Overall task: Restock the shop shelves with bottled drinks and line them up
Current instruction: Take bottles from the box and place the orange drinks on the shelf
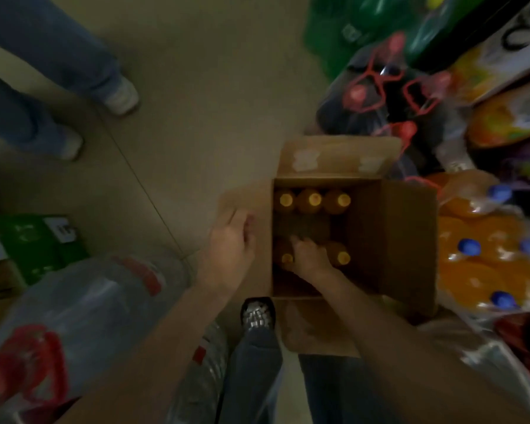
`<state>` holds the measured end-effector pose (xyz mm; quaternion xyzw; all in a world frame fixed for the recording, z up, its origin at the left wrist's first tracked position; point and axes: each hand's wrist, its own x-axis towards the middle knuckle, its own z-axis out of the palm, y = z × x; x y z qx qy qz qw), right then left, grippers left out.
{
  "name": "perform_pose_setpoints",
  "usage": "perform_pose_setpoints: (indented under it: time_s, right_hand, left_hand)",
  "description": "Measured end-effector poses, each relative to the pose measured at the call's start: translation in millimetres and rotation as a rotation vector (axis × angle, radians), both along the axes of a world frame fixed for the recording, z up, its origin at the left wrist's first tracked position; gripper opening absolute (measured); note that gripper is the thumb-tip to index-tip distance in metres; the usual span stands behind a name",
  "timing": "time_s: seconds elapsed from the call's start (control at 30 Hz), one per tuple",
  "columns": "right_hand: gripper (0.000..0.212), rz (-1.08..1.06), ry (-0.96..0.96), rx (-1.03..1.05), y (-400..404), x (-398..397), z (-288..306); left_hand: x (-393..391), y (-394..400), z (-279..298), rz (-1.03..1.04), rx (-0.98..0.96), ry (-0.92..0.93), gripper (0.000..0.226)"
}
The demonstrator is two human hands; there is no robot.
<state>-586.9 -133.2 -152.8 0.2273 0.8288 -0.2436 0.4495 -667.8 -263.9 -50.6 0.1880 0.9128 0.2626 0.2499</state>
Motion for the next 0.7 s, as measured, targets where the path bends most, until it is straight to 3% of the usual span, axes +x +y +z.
perform_pose_setpoints:
  time_s: [0.1,0.2,0.33,0.5,0.6,0.7]
  right_hand:
    - [0.047,0.076,0.008,-0.05,-12.6,-4.3,-34.4]
    - [0.055,0.032,0.03,-0.031,-6.9,-2.6,-21.6]
    - [0.041,-0.123,0.234,-0.063,20.0,-2.2,64.2]
    - [0.032,-0.03,0.576,-0.242,57.5,-26.3,201.7]
    - [0.026,-0.154,0.772,-0.336,70.5,-44.0,224.6]
    - [0.016,-0.584,0.755,-0.619,77.1,-52.0,204.1]
  left_hand:
    - [3.3,-3.0,-25.6,-0.03,0.078,0.059,0.026]
    - [6.9,-10.9,-28.0,-0.065,0.056,0.109,0.028]
    - [7.4,-8.0,-11.4,-0.135,0.003,0.145,0.043]
    - [3.2,20.5,17.4,-0.375,0.044,-0.228,0.08]
    - [1.7,32.2,25.8,-0.156,0.232,-0.427,0.079]
    - [-8.6,34.2,26.8,0.091,0.271,-0.454,0.077]
